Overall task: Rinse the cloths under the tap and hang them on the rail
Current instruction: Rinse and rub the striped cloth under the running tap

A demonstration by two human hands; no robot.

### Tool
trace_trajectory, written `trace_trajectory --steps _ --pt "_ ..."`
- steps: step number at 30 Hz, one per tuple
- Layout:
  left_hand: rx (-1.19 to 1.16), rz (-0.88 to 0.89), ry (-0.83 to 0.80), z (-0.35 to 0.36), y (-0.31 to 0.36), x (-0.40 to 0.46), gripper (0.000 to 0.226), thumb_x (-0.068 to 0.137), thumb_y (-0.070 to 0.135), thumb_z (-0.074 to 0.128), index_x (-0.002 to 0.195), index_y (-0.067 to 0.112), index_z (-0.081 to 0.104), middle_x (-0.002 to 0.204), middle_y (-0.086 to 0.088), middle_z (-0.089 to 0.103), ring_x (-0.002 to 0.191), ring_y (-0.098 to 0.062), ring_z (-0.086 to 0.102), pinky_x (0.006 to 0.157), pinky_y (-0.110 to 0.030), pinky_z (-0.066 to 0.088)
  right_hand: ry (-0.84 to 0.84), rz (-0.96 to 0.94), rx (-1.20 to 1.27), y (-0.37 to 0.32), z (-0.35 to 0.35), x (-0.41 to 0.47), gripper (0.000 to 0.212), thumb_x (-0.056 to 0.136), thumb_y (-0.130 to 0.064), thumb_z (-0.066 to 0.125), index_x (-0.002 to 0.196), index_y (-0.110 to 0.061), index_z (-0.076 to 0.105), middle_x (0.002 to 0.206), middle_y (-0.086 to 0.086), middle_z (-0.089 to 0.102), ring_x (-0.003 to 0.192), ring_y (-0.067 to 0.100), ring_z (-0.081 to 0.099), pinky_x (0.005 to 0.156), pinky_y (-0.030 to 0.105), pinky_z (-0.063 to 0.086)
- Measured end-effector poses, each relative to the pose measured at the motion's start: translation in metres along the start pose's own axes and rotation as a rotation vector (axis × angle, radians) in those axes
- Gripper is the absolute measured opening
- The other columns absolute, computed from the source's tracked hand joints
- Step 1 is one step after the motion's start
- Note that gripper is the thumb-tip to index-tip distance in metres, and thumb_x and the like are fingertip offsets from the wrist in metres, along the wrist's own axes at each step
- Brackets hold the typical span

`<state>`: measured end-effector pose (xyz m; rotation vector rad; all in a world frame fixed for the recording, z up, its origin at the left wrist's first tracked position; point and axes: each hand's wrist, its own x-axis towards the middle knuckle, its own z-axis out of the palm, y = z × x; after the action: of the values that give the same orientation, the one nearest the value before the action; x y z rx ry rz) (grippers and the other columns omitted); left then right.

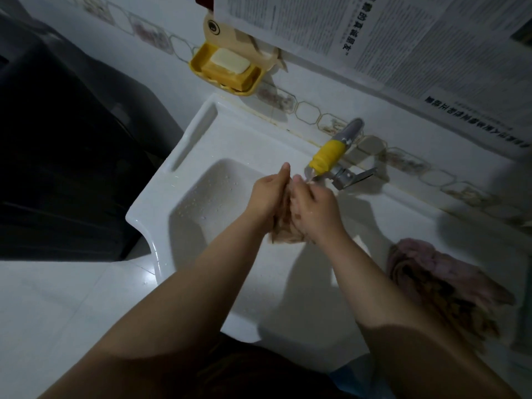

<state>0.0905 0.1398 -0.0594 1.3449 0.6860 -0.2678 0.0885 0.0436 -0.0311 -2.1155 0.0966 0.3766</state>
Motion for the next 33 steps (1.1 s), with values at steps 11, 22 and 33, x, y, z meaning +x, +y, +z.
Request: trace_trajectory --steps 11,22,33 --pt "-0.137 -0.216 0.005 0.022 0.005 -0.02 0.047 0.101 0.034 0.043 0.118 -0.006 0.058 0.103 -0.025 0.063 0.082 -0.034 0.065 0.05 -0.027 0.047 0.099 -0.083 -0.223 0.005 0.008 0.016 0.046 0.101 -0.035 0.038 0.073 -0.006 0.062 0.087 0.025 0.067 0.085 0.037 0.063 0.073 0.041 0.047" --pt "-0.005 -0.181 -0.116 0.02 0.013 -0.026 0.039 0.101 0.036 0.044 0.109 0.005 0.065 0.093 -0.011 0.059 0.071 -0.021 0.058 0.067 -0.035 0.05 0.196 -0.004 -0.241 0.001 -0.001 0.023 0.044 0.1 -0.033 0.038 0.082 -0.003 0.065 0.09 0.026 0.067 0.089 0.038 0.062 0.076 0.042 0.049" --pt "0.04 -0.162 -0.242 -0.001 0.013 -0.021 0.059 0.091 0.059 0.048 0.094 0.005 0.07 0.097 -0.016 0.073 0.094 -0.028 0.069 0.092 -0.04 0.053 -0.05 0.129 -0.046 0.011 -0.019 0.036 0.031 0.101 -0.033 0.038 0.095 -0.016 0.062 0.095 0.012 0.065 0.086 0.023 0.058 0.076 0.028 0.042"
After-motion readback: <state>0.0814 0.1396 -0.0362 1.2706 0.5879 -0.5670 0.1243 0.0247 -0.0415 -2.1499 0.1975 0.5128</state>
